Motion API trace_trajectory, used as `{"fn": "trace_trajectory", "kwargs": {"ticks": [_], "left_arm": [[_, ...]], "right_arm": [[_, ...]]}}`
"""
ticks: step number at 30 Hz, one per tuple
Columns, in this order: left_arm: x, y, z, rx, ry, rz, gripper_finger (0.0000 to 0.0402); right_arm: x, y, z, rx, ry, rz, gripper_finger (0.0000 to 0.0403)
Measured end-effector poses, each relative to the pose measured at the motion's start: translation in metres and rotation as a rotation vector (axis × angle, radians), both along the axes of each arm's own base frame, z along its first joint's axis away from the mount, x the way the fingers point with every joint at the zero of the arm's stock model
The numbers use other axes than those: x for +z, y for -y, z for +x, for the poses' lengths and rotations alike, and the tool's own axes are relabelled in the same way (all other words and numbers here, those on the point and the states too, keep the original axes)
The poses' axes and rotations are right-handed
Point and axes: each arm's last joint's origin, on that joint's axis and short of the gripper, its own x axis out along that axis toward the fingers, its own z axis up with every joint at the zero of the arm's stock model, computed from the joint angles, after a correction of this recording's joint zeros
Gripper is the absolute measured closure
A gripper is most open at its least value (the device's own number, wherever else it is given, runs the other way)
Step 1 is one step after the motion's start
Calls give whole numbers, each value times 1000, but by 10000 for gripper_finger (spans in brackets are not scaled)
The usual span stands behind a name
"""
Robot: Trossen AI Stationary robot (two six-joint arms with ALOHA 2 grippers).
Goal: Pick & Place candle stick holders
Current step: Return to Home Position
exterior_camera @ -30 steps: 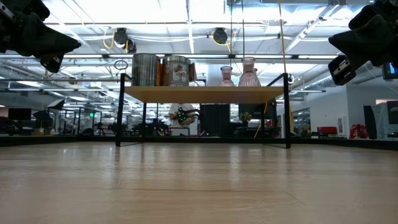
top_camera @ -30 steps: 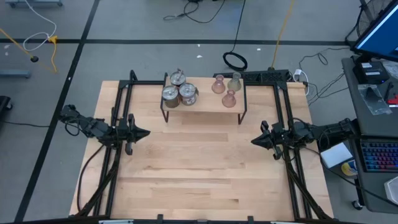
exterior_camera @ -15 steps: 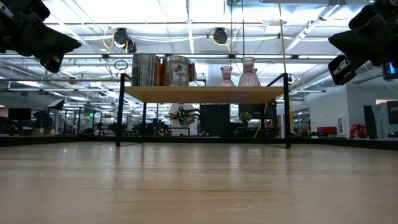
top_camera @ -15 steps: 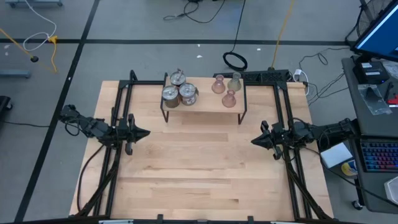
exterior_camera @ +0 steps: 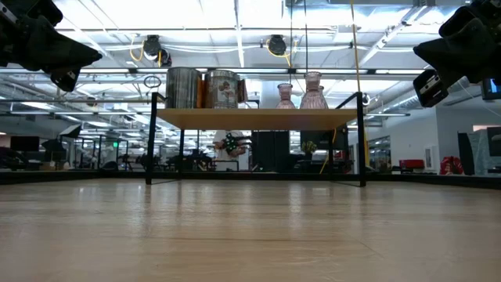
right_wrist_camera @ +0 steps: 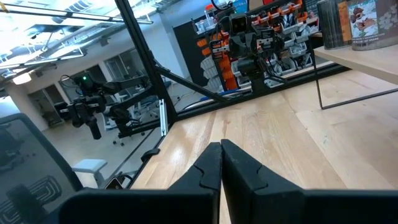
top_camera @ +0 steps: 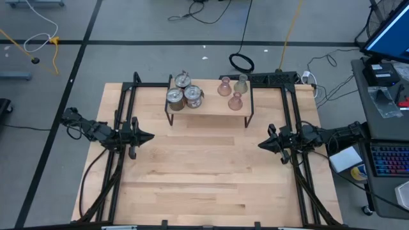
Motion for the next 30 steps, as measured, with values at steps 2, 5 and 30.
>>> {"fn": "trace_trajectory", "kwargs": {"ticks": [2, 5, 30], "left_arm": [[0, 0, 0, 0, 0, 0, 380], [0, 0, 0, 0, 0, 0, 380], [0, 0, 0, 0, 0, 0, 380]], "right_arm": [[0, 0, 0, 0, 0, 0, 403], [0, 0, 0, 0, 0, 0, 403], [0, 0, 0, 0, 0, 0, 403]]}}
